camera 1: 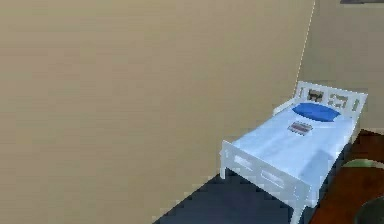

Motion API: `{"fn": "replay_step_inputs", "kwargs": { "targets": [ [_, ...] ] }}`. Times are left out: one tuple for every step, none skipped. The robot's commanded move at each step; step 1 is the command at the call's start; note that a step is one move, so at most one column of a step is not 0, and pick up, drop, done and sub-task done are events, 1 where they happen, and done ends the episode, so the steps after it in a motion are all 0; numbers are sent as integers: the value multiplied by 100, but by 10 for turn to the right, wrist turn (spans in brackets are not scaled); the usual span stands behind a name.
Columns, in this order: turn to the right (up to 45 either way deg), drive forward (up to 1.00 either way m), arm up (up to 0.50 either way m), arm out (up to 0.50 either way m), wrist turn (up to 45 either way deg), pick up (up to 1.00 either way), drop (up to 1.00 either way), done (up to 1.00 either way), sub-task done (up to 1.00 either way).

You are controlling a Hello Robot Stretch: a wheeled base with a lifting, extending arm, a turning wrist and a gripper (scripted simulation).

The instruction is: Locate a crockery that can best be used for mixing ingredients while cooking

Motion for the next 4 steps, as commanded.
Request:
{"fn": "replay_step_inputs", "kwargs": {
  "targets": [
    [-450,0,0,0,0,0,0,0,0],
    [-450,0,0,0,0,0,0,0,0],
    [-450,0,0,0,0,0,0,0,0],
    [-150,0,0,0,0,0,0,0,0]
  ]
}}
